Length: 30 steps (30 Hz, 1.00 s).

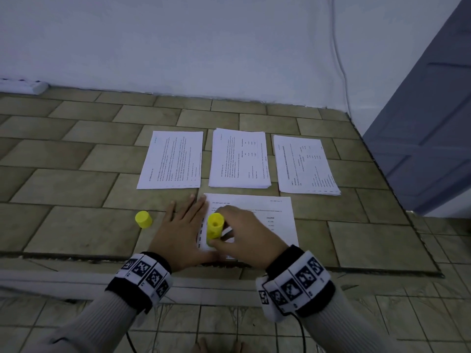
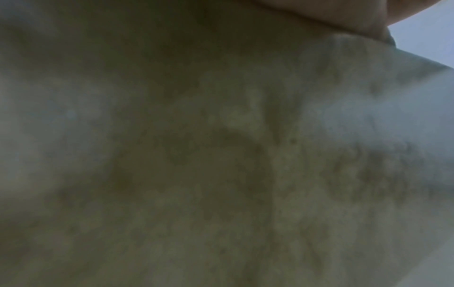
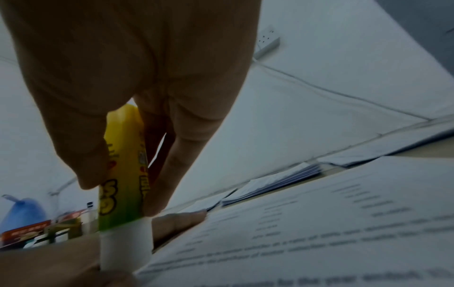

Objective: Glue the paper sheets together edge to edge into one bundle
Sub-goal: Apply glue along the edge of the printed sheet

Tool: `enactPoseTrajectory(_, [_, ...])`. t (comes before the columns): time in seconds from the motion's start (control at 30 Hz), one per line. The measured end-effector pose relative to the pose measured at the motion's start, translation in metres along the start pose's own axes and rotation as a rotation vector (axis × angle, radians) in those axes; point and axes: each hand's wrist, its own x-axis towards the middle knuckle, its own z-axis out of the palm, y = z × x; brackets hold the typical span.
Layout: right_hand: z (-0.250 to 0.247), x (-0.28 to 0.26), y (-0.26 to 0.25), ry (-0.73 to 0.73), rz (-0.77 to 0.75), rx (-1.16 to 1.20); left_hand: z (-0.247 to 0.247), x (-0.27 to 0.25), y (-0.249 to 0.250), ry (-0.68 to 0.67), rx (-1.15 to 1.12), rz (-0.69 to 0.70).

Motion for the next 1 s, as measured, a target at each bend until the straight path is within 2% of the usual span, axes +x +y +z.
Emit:
enactPoseTrajectory(0.13, [0.011,0.006,0.000,-0.050,-0.056,-0.046,0.004,0.001,-0.004,-0.018,-0.008,0.027])
enactPoseTrajectory(0.23, [0.007,0.003,0.002,-0.028,-0.073,-0.027,0.003,0.000,-0.003,0.003,-0.004,0.023])
enactPoseTrajectory(0.33, [-0.003,-0.006,0.008,-0.023,-0.023,-0.011,-0.001,-0.001,0.001,-0.001,0.010,-0.002])
enactPoseTrajectory(0.5, [-0.029,-0.032,0.032,0.018,0.046,0.025,-0.010,-0.002,0.006,-0.081,0.053,-0.047])
enactPoseTrajectory(0.67, [-0.056,-0.064,0.046,0.078,0.045,-0.002,-0.010,-0.001,0.006,-0.084,0.061,-0.054])
enactPoseTrajectory(1.0, [-0.082,-0.093,0.063,0.134,0.177,-0.025,-0.009,-0.001,0.006,-0.083,0.059,-0.053])
